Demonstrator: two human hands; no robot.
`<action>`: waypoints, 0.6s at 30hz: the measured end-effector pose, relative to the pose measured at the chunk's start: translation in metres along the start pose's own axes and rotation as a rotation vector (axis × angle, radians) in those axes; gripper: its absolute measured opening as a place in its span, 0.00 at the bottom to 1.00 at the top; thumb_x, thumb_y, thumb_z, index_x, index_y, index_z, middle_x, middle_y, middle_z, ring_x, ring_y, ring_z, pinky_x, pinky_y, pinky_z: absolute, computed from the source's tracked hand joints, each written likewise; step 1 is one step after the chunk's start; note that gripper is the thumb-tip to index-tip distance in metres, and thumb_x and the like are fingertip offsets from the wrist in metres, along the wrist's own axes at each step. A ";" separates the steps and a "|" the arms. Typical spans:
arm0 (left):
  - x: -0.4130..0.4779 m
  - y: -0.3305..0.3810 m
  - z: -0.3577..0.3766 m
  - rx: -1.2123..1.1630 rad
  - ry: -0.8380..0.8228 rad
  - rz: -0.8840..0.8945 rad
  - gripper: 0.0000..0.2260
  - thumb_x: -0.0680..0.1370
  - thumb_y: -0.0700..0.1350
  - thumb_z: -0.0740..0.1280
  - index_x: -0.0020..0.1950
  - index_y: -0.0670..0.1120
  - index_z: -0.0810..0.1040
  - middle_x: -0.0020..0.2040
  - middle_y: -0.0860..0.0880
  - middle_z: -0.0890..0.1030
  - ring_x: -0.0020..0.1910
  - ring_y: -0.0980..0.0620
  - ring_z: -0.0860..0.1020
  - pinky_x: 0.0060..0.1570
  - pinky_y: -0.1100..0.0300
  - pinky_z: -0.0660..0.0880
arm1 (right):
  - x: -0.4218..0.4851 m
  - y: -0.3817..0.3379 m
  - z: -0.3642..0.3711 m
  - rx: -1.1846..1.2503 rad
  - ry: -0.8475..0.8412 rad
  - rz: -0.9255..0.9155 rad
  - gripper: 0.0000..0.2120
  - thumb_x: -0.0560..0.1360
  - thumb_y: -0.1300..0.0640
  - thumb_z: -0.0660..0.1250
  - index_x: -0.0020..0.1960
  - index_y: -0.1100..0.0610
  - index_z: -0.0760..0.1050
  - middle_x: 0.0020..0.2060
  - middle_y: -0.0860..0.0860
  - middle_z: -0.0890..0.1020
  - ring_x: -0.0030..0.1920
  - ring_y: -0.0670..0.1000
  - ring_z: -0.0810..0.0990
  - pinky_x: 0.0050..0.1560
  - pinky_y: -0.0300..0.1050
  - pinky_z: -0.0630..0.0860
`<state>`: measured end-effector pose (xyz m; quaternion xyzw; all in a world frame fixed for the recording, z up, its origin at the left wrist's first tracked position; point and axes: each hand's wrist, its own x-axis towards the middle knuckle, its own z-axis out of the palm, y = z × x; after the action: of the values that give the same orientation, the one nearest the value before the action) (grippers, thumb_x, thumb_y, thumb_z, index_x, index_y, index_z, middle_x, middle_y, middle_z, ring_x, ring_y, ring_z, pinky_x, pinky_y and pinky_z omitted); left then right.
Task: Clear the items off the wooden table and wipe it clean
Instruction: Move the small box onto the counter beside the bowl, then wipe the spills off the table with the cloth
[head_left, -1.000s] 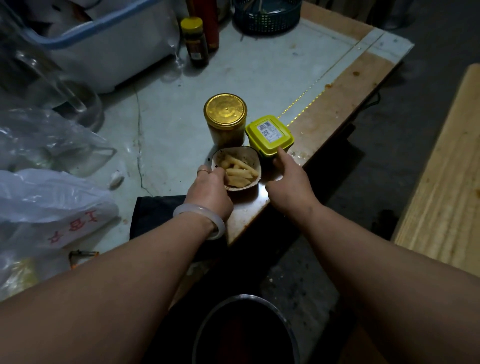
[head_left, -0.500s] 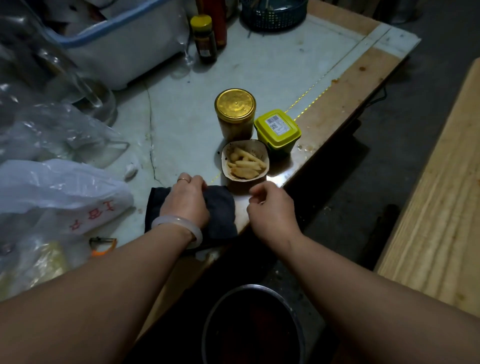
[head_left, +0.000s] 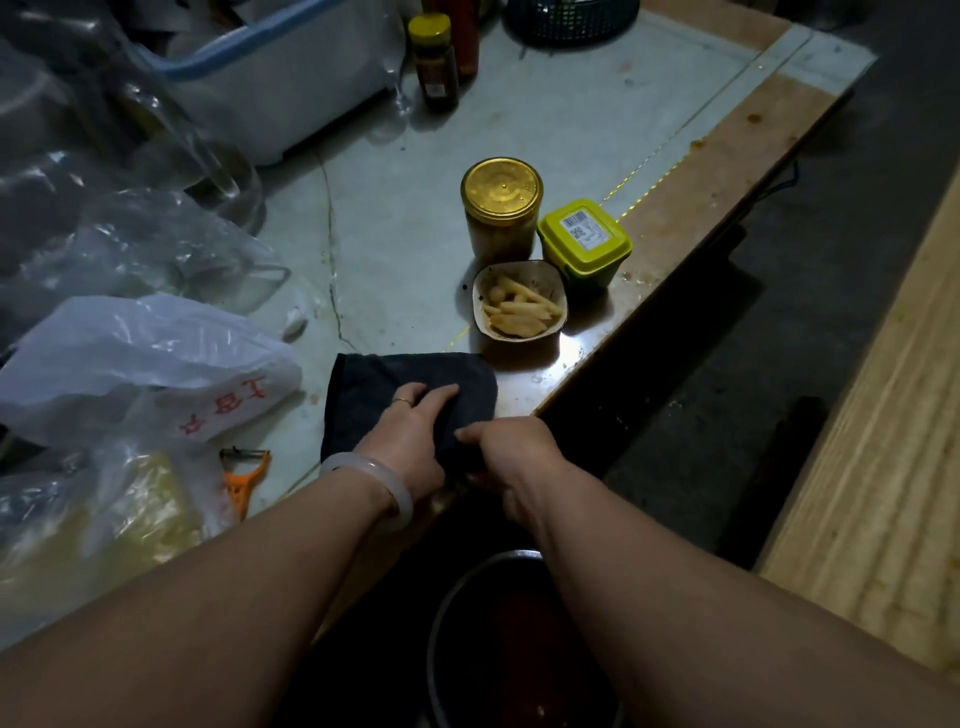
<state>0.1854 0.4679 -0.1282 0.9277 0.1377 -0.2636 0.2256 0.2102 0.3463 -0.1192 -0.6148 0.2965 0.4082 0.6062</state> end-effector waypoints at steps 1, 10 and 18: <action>-0.003 0.000 0.000 0.030 -0.037 0.018 0.42 0.70 0.40 0.71 0.76 0.59 0.51 0.76 0.51 0.48 0.72 0.46 0.59 0.66 0.52 0.68 | -0.004 -0.003 -0.001 0.055 -0.043 0.022 0.10 0.73 0.64 0.70 0.54 0.64 0.77 0.39 0.59 0.82 0.40 0.57 0.82 0.44 0.50 0.81; -0.027 0.023 -0.023 -0.061 0.360 0.087 0.23 0.71 0.34 0.65 0.64 0.50 0.71 0.54 0.43 0.79 0.54 0.42 0.77 0.49 0.54 0.73 | -0.047 -0.023 -0.009 0.089 -0.253 -0.136 0.11 0.75 0.66 0.65 0.54 0.57 0.80 0.39 0.55 0.82 0.28 0.44 0.79 0.23 0.36 0.71; -0.054 0.097 -0.057 -0.813 0.373 -0.007 0.17 0.72 0.36 0.72 0.59 0.44 0.76 0.51 0.46 0.80 0.51 0.48 0.78 0.54 0.54 0.75 | -0.092 -0.045 -0.071 0.156 -0.084 -0.300 0.14 0.76 0.64 0.61 0.54 0.50 0.81 0.47 0.49 0.80 0.46 0.47 0.77 0.39 0.40 0.73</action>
<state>0.2011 0.4053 -0.0215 0.7948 0.2716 -0.0168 0.5425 0.2137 0.2681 -0.0225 -0.5856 0.2065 0.3141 0.7181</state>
